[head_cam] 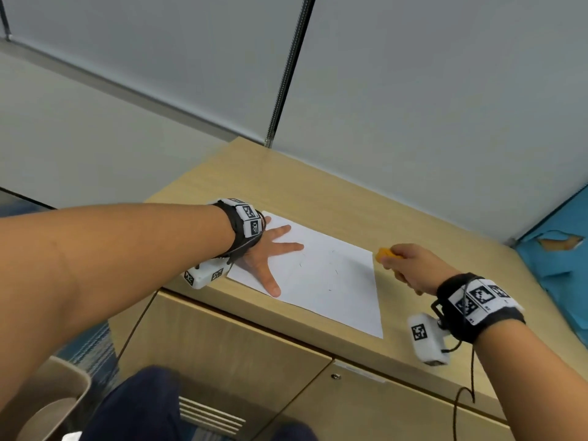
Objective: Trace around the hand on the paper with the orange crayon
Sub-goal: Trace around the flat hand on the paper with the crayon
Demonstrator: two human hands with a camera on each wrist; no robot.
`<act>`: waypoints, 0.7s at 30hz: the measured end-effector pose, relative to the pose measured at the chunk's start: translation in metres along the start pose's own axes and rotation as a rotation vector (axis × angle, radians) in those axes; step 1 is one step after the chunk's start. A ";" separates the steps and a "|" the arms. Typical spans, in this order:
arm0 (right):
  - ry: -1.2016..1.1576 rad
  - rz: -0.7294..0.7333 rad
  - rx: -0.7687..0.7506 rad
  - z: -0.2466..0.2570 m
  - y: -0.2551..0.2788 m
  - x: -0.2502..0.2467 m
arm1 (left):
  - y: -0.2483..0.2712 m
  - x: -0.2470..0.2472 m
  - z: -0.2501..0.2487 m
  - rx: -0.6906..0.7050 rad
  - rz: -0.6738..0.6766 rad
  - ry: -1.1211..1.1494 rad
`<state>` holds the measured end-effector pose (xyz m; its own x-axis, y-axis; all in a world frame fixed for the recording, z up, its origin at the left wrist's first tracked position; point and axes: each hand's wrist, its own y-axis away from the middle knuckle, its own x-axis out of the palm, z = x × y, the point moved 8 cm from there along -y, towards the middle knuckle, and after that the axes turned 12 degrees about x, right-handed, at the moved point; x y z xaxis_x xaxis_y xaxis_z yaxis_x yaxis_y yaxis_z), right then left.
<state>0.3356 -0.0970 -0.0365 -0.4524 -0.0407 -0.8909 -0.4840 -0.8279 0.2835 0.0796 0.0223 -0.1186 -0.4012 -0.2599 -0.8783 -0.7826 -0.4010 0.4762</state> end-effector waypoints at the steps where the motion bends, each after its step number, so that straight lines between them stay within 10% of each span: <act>1: -0.040 0.028 0.063 -0.019 -0.002 -0.002 | 0.000 0.000 -0.001 0.001 -0.001 0.000; 10: -0.186 0.099 0.259 -0.095 0.019 0.020 | 0.008 0.010 -0.005 0.009 -0.025 -0.027; 21: -0.141 0.081 -0.015 -0.012 0.034 0.036 | 0.047 -0.020 0.013 -0.035 -0.054 0.115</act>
<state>0.3116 -0.1337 -0.0632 -0.5910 -0.0297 -0.8062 -0.4309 -0.8332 0.3465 0.0448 0.0204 -0.0788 -0.3001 -0.3358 -0.8928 -0.7835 -0.4472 0.4315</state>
